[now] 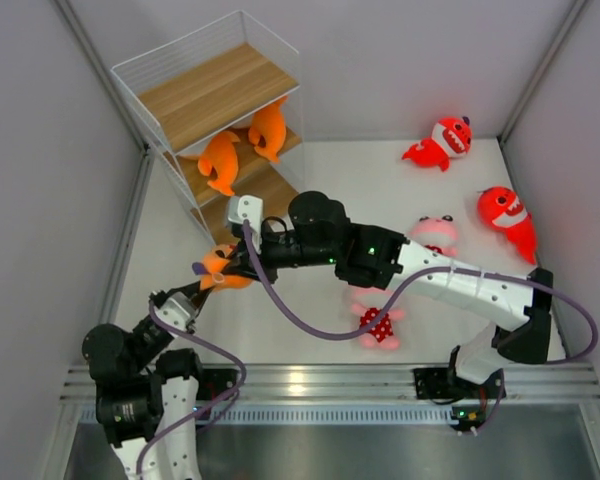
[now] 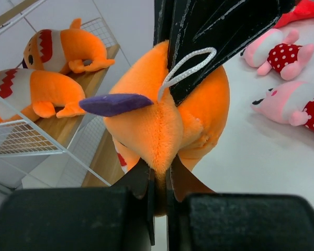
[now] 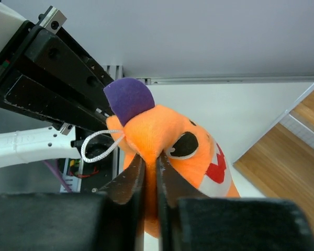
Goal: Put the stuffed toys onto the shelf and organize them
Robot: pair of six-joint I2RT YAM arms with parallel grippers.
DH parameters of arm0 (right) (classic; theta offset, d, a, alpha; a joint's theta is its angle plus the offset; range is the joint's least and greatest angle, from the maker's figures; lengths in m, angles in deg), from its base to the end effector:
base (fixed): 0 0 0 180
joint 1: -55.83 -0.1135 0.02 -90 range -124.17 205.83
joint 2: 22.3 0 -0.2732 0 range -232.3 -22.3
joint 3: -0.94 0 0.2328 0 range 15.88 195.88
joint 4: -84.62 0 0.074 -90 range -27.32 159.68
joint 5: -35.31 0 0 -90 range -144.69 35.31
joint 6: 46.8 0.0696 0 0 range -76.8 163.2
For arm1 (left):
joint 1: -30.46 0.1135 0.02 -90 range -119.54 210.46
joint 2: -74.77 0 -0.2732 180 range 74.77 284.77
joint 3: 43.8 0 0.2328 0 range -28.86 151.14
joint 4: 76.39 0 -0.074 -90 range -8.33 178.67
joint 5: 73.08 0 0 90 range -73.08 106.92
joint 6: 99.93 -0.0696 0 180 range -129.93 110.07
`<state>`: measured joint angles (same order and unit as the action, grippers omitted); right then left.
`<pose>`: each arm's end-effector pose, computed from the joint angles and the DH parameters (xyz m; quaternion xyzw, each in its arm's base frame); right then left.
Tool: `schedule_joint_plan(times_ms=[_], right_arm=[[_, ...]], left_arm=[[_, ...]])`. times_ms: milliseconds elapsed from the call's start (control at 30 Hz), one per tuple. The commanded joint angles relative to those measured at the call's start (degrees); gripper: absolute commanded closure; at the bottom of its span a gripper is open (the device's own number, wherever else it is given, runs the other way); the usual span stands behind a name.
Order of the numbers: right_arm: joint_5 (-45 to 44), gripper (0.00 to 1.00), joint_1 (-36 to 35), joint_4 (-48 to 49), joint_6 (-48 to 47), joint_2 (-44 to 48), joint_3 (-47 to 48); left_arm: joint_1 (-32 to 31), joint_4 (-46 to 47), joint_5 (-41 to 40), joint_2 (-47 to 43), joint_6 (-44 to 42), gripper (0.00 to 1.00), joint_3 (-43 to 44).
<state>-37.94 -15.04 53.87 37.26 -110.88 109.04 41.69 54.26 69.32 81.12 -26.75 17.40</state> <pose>0.1025 0.3567 0.4370 -0.5474 0.5418 0.4320 0.4692 0.0092 -0.0544 0.3452 0.3558 0.5866 -0.1270 0.7163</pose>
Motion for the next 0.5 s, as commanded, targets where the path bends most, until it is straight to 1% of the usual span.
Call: schedule_joint_plan(times_ms=[0, 33, 67, 100, 167, 200, 233, 267, 300, 333, 367, 400, 467], right_arm=[[8.4, 0.88, -2.3, 1.6, 1.0, 0.5, 1.7], [8.9, 0.76, -1.7, 0.9, 0.8, 1.6, 1.1], [9.2, 0.67, -1.3, 0.4, -0.1, 2.2, 0.5], [10.1, 0.38, -0.8, -1.5, -0.7, 3.1, -0.7], [11.7, 0.12, 1.6, -4.6, -2.7, 5.7, -1.2], [14.9, 0.01, 2.7, -7.2, -3.7, 6.5, -0.9], [18.3, 0.01, 6.3, -12.2, -5.0, 8.1, -0.5], [23.1, 0.0, 9.1, -15.0, -8.1, 8.7, -0.4], [31.7, 0.0, 12.3, -17.3, -9.7, 9.1, 0.3], [33.9, 0.0, 18.8, -22.1, -12.5, 8.7, 2.3], [34.0, 0.01, 21.4, -24.9, -14.3, 7.9, 2.3], [31.2, 0.01, 24.3, -28.1, -16.8, 5.0, 6.1], [26.3, 0.01, 24.7, -38.4, -24.1, 1.4, 10.3]], left_arm=[[0.4, 1.9, 3.5, -0.8, -4.3, 1.0, -0.6], [0.5, 1.9, 4.2, -1.5, -4.7, 1.0, -1.3], [0.5, 1.9, 4.7, -1.7, -5.5, 1.0, -1.6], [0.4, 1.9, 5.8, -2.1, -5.8, 1.0, -2.0], [0.5, 1.8, 6.6, -3.2, -6.4, 1.0, -3.0], [0.5, 2.0, 6.9, -3.3, -6.5, 1.0, -3.3], [0.5, 1.9, 7.6, -3.4, -6.4, 1.0, -3.5], [0.5, 1.9, 8.0, -3.4, -6.0, 1.0, -3.5], [0.5, 1.9, 8.5, -3.4, -5.6, 1.0, -3.5], [0.4, 1.9, 9.7, -3.4, -5.2, 1.0, -3.4], [0.4, 1.8, 10.2, -3.4, -4.8, 1.0, -3.3], [0.5, 1.9, 10.6, -3.4, -4.5, 1.0, -3.3], [0.5, 1.9, 11.9, -3.4, -3.7, 1.0, -3.2]])
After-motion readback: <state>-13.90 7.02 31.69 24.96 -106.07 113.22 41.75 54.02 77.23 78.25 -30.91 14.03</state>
